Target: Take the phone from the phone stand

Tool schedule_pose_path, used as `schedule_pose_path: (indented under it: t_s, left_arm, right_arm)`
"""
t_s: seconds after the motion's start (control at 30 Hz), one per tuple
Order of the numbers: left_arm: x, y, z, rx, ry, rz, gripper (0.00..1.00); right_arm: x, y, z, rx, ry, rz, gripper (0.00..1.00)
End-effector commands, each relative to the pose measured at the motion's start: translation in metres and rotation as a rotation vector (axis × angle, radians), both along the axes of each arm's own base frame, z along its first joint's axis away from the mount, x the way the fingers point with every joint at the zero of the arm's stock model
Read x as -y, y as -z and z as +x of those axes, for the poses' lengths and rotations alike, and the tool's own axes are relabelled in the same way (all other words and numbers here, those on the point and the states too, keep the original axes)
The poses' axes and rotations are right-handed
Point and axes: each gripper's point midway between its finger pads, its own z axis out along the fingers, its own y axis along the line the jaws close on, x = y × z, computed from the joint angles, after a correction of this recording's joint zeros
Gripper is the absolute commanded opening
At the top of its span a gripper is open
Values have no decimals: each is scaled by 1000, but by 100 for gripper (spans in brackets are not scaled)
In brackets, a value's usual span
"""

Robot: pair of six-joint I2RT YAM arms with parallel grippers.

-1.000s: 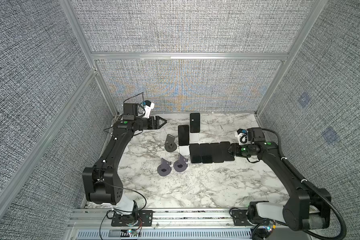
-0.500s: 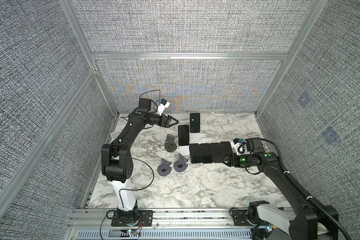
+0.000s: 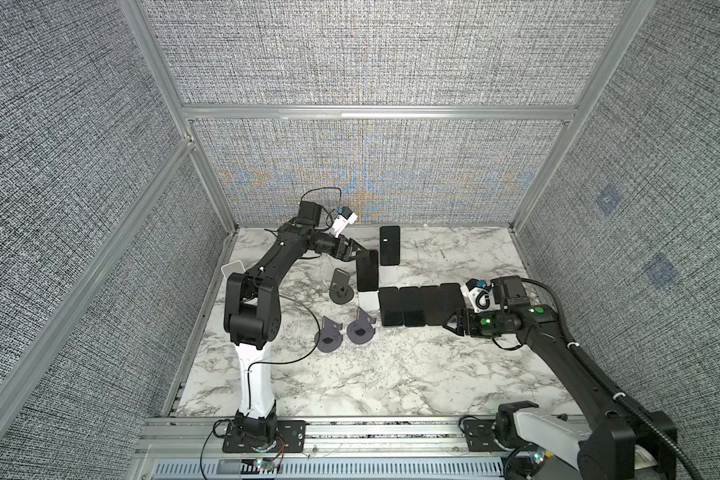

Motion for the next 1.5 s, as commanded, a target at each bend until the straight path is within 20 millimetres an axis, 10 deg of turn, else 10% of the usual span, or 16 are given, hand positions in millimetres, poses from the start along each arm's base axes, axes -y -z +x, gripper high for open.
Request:
schedule_pose_path:
  t_s: [0.0, 1.0, 1.47]
  left_arm:
    - [4, 5, -2, 5, 23, -3, 82]
    - [13, 41, 0, -37, 49, -6, 13]
    - [7, 25, -4, -4, 44, 33, 6]
  right_arm:
    - [-2, -1, 1, 4, -8, 18, 69]
    - [-5, 5, -1, -28, -12, 33, 68]
    - [-7, -2, -6, -5, -20, 54, 68]
